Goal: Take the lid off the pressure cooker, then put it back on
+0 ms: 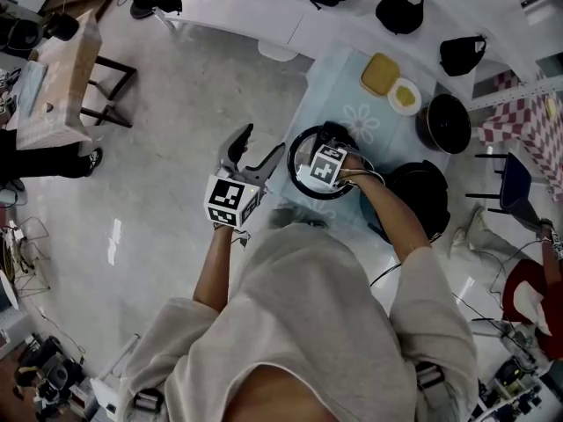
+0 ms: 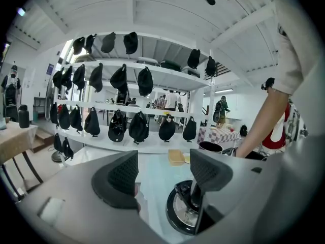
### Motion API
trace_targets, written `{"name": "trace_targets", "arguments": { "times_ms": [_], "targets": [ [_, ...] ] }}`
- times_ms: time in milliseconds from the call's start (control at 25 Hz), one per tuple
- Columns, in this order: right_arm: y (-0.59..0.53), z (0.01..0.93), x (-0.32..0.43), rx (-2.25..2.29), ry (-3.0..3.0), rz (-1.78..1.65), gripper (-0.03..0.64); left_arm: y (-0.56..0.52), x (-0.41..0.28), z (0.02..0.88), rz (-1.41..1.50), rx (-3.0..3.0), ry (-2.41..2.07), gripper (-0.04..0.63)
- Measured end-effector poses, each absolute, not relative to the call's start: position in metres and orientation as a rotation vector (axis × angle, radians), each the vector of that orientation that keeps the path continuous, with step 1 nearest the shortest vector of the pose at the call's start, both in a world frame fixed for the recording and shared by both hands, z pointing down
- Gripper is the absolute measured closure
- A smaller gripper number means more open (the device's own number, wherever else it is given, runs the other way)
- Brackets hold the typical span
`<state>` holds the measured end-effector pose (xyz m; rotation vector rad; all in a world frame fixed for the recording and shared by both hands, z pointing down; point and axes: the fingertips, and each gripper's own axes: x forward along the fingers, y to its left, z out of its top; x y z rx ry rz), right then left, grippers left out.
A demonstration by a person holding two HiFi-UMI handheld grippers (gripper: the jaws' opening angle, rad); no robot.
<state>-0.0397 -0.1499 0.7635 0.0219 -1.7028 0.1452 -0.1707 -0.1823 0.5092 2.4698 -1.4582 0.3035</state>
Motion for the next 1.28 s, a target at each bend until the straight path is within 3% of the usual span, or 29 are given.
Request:
{"name": "trace_targets", "arguments": {
  "times_ms": [680,1040,1280],
  "targets": [
    [-0.143,0.786,-0.036,0.065,-1.709,0.108,0.333,-0.188,-0.158,0.511,0.335,2.502,-1.402,0.282],
    [-0.175,0.673,-0.056,0.347,-2.018,0.136,0.336,-0.195,-0.122,0.5,0.315,2.601,-1.289,0.282],
    [-0.199,0.591,-0.022,0.712,-2.197,0.182,0.342,-0.202,-0.094,0.481,0.276,2.694,-1.236,0.282]
  ]
}}
